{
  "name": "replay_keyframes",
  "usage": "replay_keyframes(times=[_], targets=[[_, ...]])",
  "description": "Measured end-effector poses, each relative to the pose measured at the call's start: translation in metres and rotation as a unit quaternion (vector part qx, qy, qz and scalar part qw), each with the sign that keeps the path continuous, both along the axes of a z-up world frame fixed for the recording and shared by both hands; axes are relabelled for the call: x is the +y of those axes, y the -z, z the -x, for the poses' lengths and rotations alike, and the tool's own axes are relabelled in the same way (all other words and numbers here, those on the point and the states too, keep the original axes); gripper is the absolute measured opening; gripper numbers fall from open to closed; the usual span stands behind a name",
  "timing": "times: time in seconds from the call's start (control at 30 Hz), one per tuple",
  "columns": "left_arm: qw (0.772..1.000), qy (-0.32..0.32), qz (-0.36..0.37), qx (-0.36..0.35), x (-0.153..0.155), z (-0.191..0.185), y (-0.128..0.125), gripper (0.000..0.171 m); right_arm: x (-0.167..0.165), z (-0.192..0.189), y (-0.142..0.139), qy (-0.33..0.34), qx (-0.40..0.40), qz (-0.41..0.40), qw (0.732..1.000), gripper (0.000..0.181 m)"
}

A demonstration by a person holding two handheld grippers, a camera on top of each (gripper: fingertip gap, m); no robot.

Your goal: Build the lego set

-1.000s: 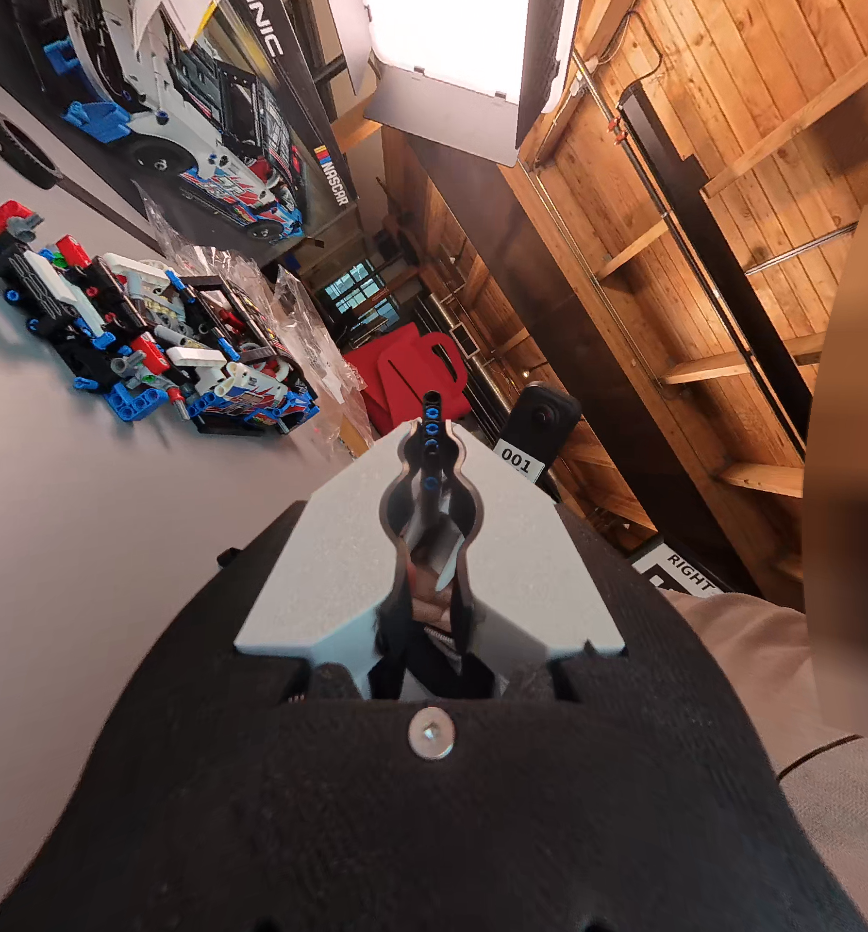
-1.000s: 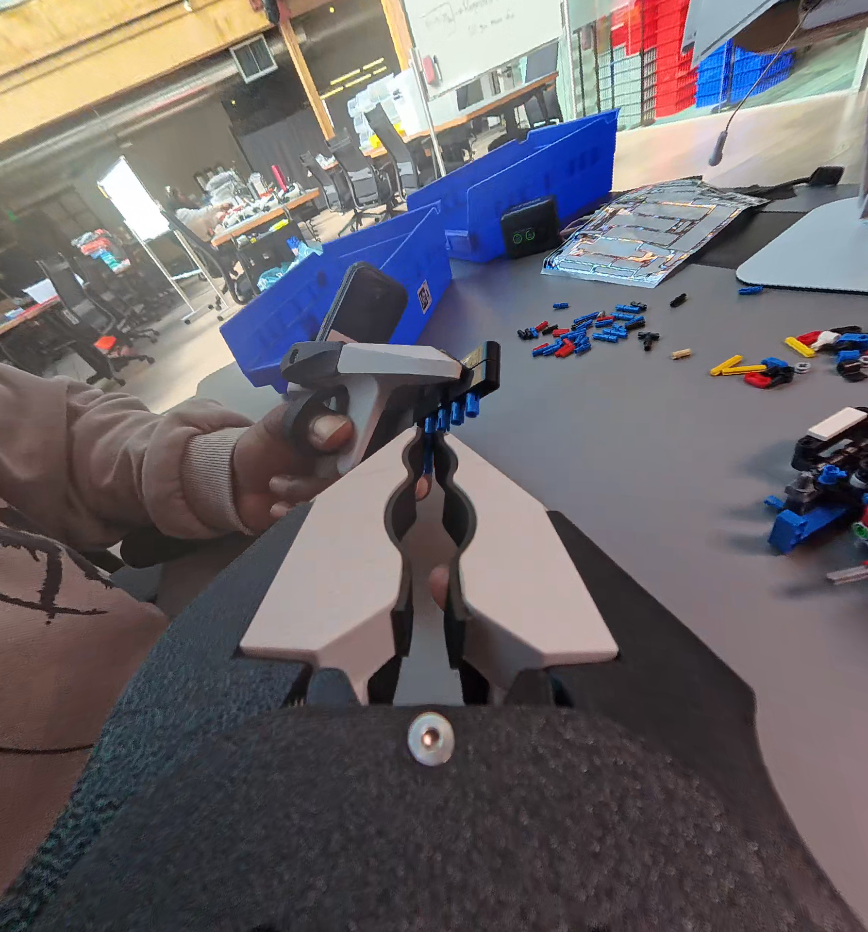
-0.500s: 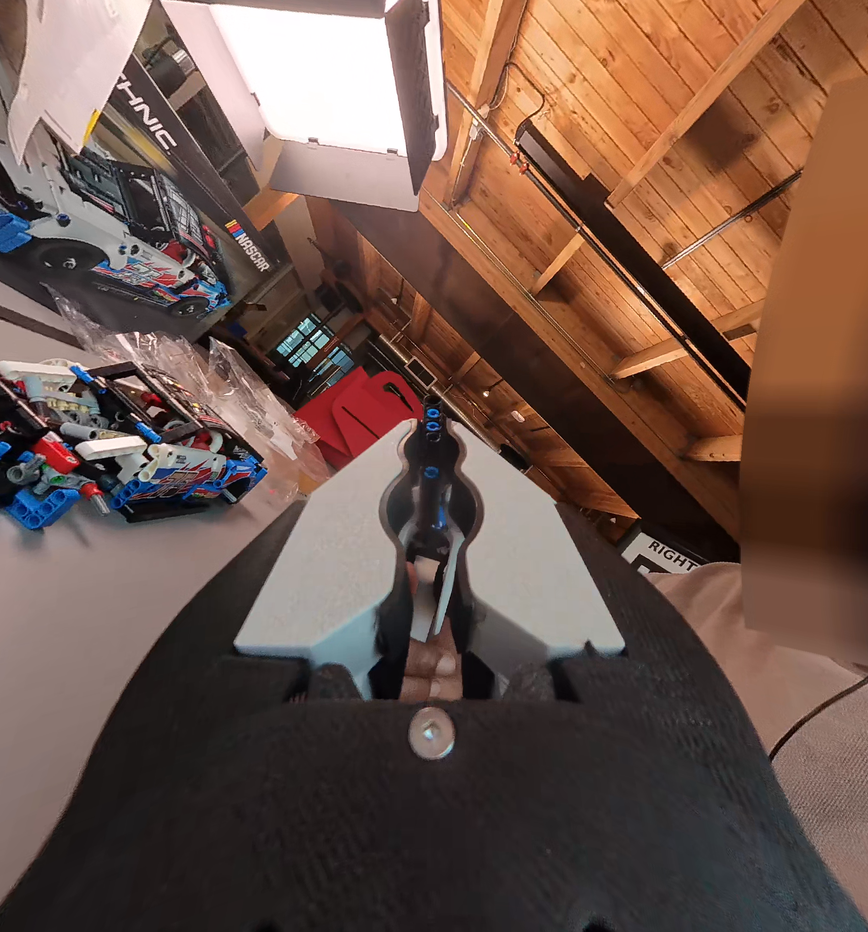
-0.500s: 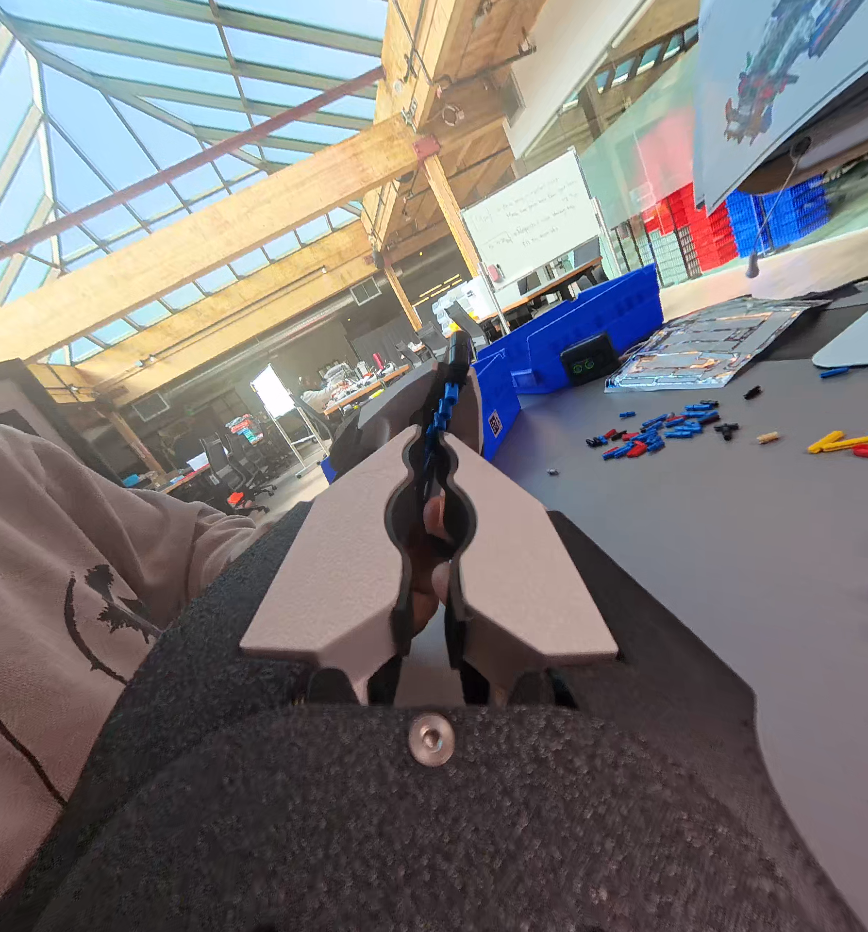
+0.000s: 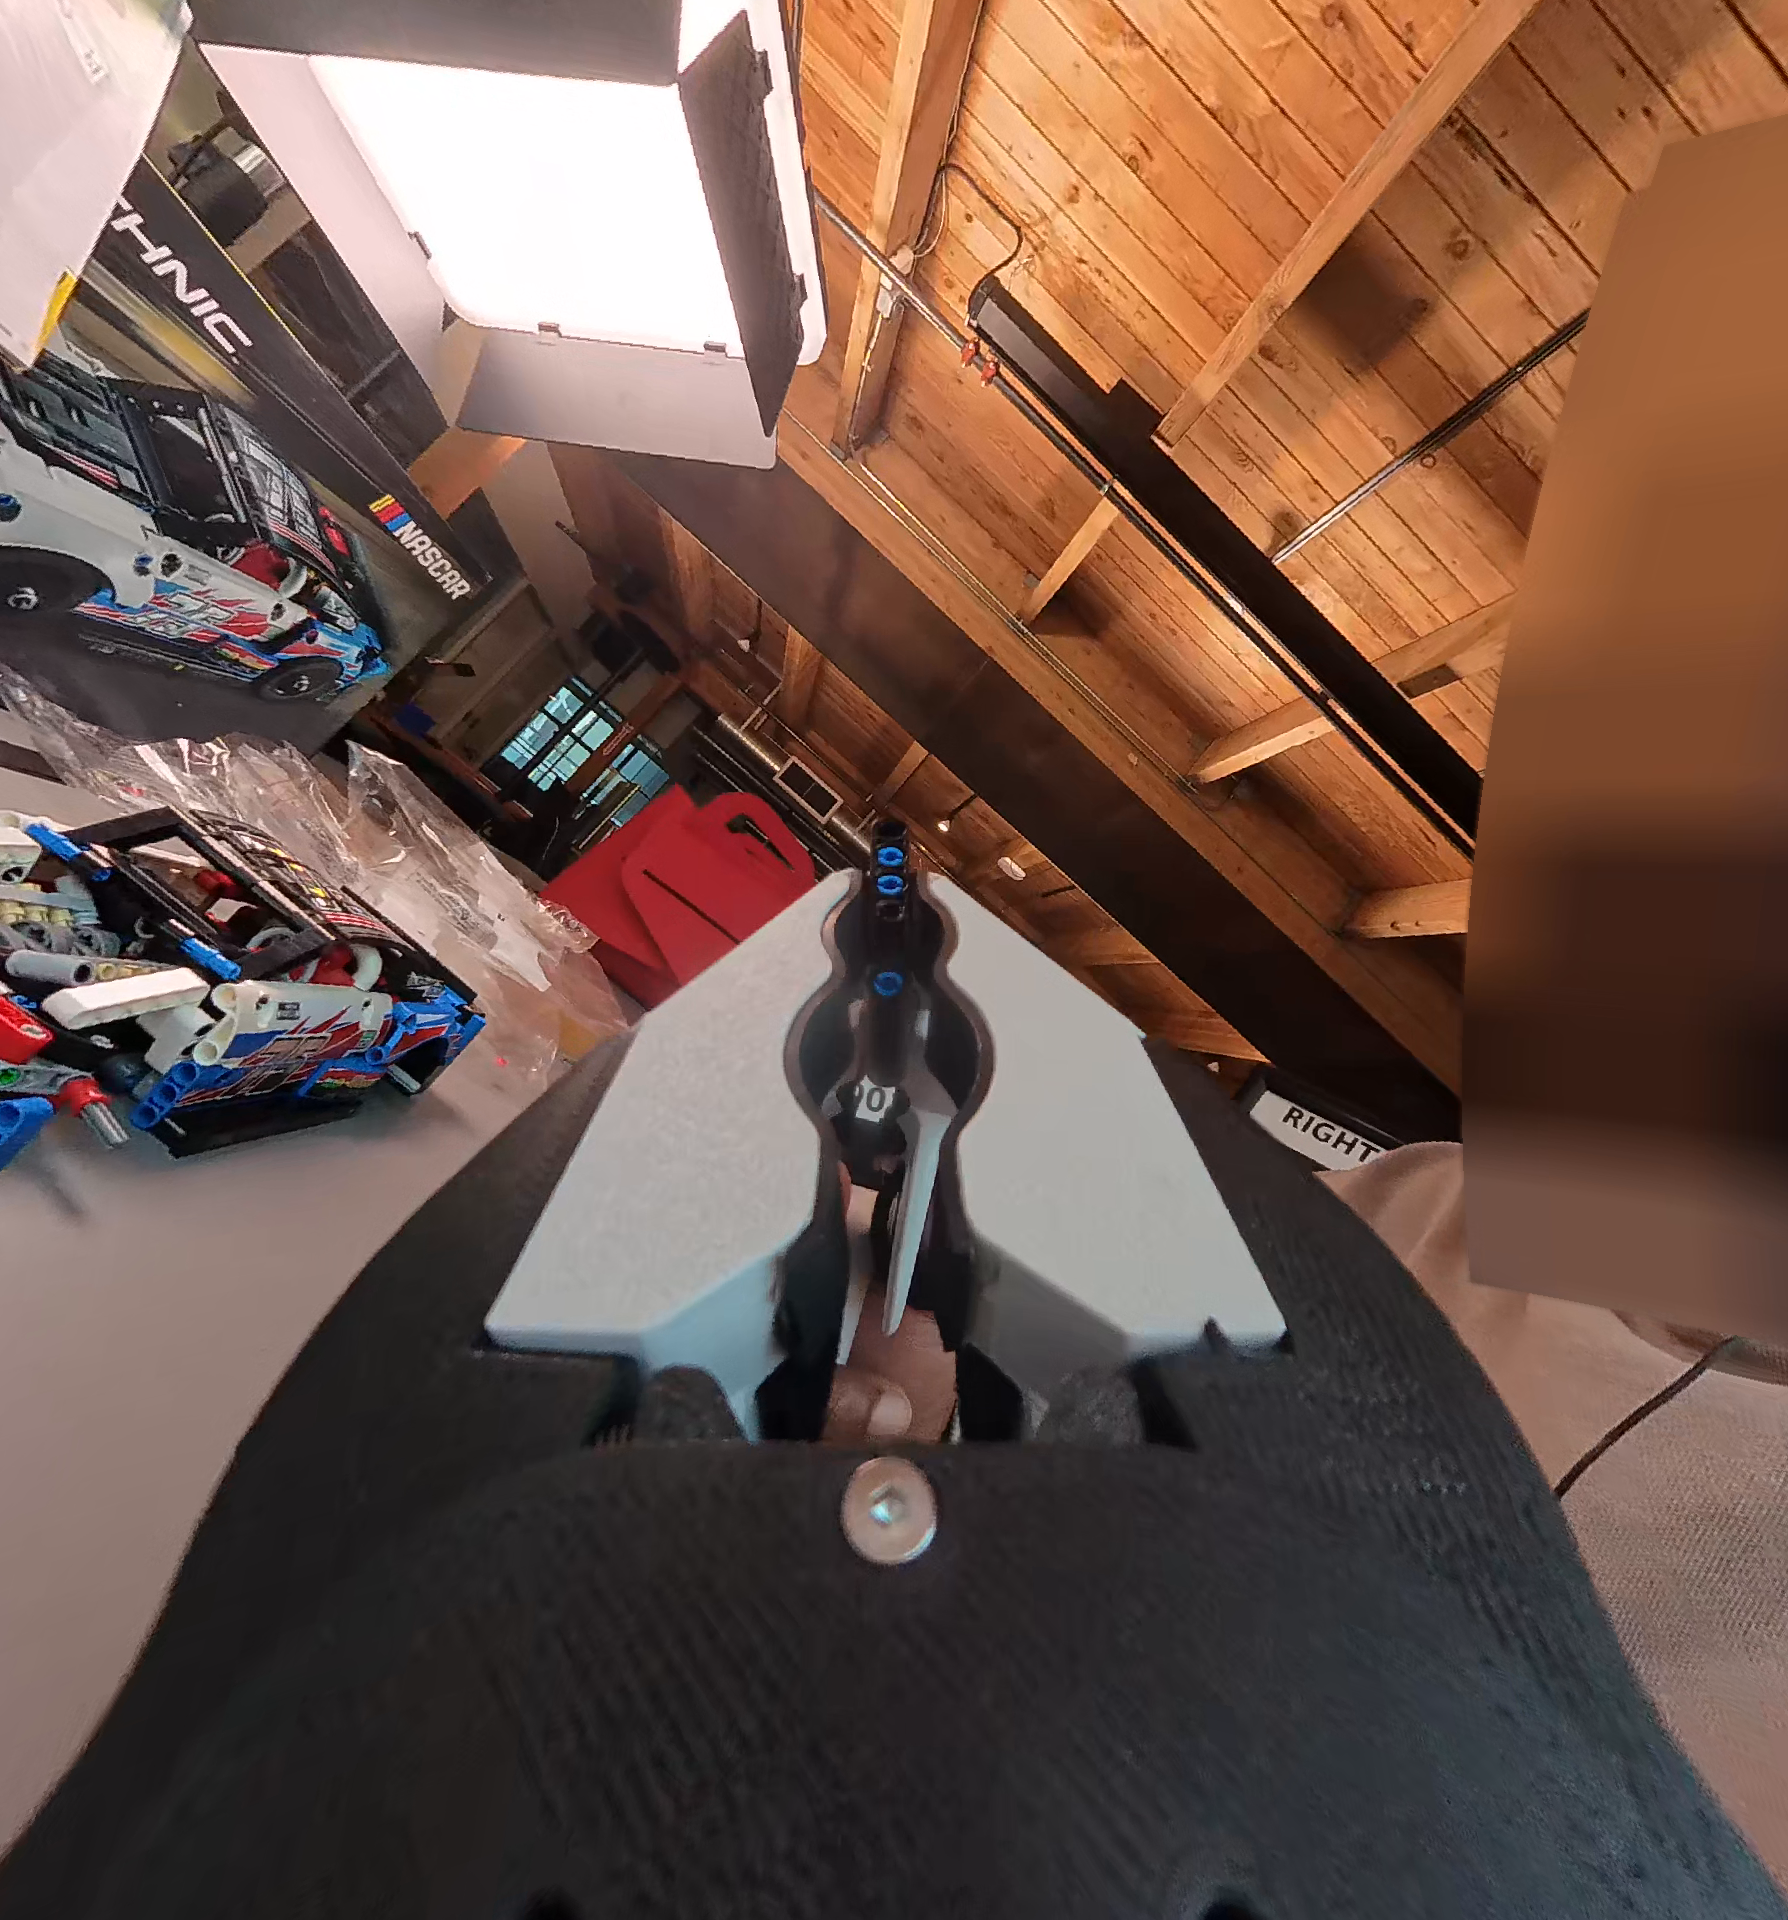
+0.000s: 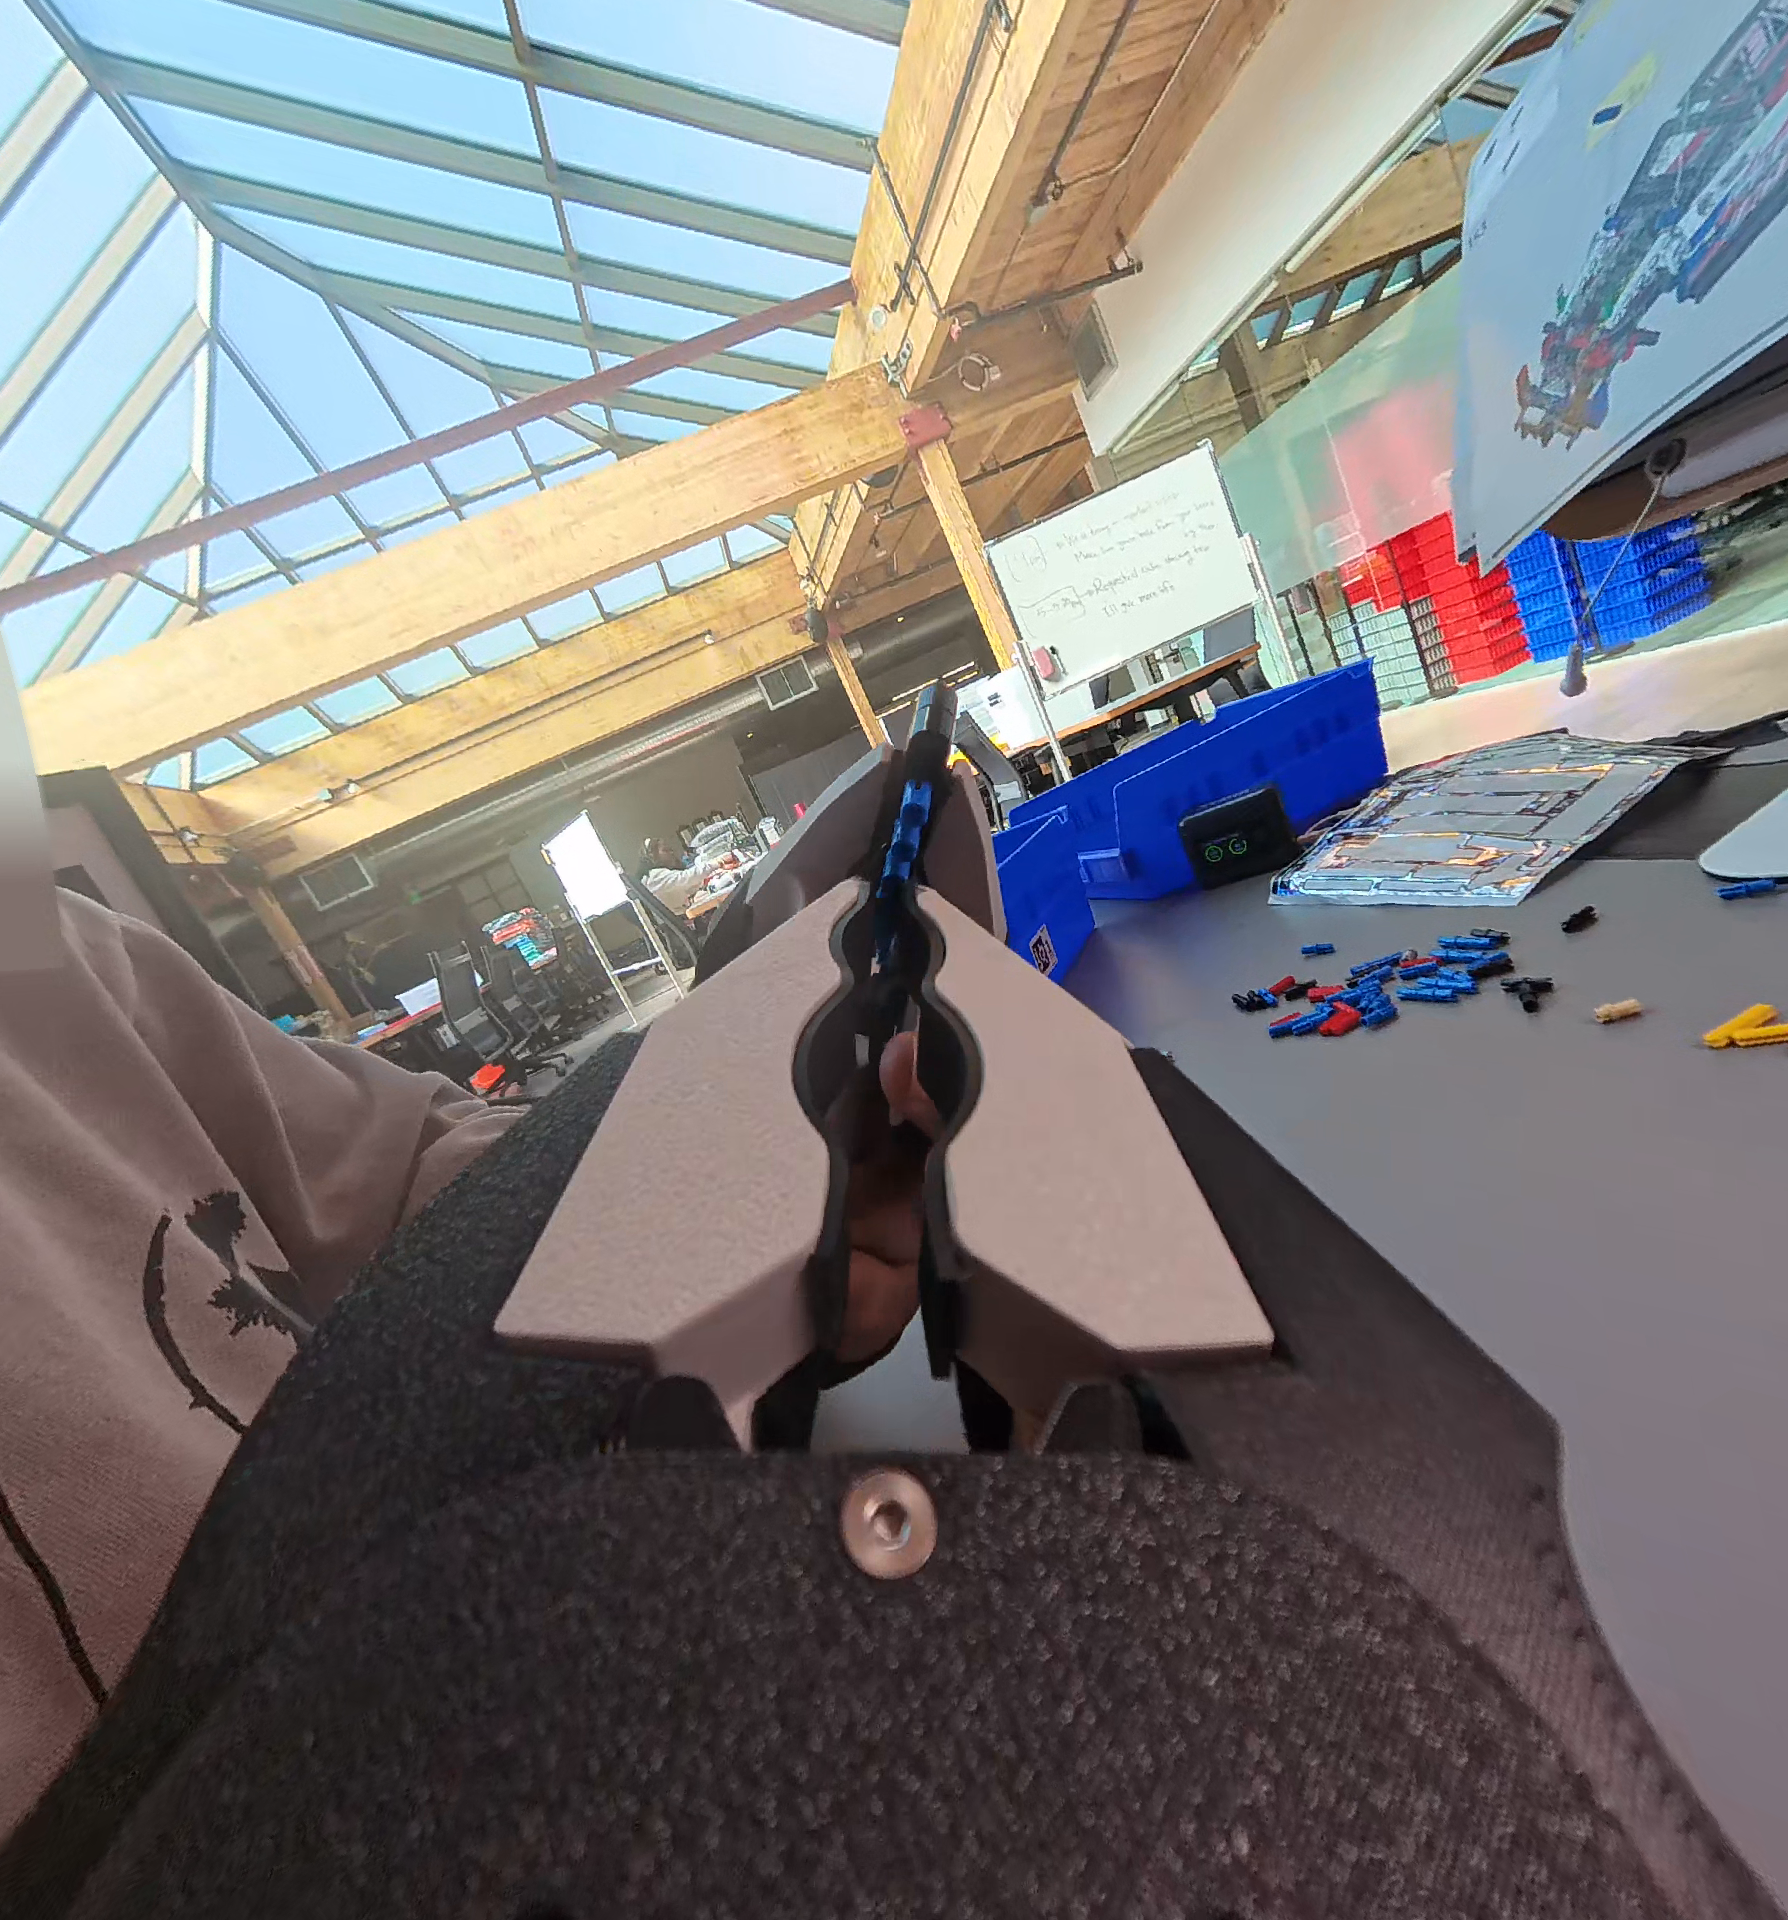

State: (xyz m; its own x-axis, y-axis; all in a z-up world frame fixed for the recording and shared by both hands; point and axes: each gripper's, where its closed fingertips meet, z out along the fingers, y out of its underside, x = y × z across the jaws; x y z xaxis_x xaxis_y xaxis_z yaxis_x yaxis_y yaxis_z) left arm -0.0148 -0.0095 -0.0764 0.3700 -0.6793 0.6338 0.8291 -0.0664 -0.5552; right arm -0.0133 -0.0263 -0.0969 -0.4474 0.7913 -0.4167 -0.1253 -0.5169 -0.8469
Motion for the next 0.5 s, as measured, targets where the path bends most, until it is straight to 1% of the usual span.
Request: replay_keyframes(times=[0.03, 0.07, 0.1, 0.17, 0.23, 0.27, 0.33, 0.43, 0.5], targets=[[1.0, -0.002, 0.002, -0.007, 0.0, 0.004, 0.0, 0.006, -0.001, 0.001, 0.0, -0.006, -0.003, -0.007, 1.0, 0.003], [1.0, -0.009, 0.007, -0.022, 0.001, 0.011, 0.001, 0.006, -0.003, 0.001, 0.0, -0.016, -0.005, -0.012, 1.0, 0.014], [0.999, -0.012, 0.013, -0.037, 0.002, 0.017, 0.003, 0.006, -0.001, 0.0, 0.001, -0.019, -0.009, -0.016, 1.0, 0.016], [0.998, -0.013, 0.022, -0.062, 0.003, 0.026, 0.009, 0.006, 0.005, 0.0, 0.004, -0.009, -0.016, -0.03, 0.999, 0.016], [0.996, -0.022, 0.031, -0.077, 0.004, 0.034, 0.015, 0.007, 0.011, 0.005, 0.014, -0.002, -0.051, -0.04, 0.998, 0.014], [0.996, -0.022, 0.035, -0.082, 0.005, 0.034, 0.017, 0.006, 0.01, 0.006, 0.017, -0.009, -0.062, -0.04, 0.997, 0.014], [0.996, -0.02, 0.039, -0.075, 0.007, 0.03, 0.019, 0.006, 0.008, 0.01, 0.021, -0.02, -0.075, -0.022, 0.997, 0.012], [0.997, -0.018, 0.038, -0.059, 0.007, 0.021, 0.02, 0.006, 0.004, 0.013, 0.021, -0.026, -0.082, -0.015, 0.996, 0.004], [0.998, -0.023, 0.038, -0.05, 0.007, 0.02, 0.021, 0.005, 0.002, 0.015, 0.024, -0.032, -0.093, -0.014, 0.995, 0.002]])
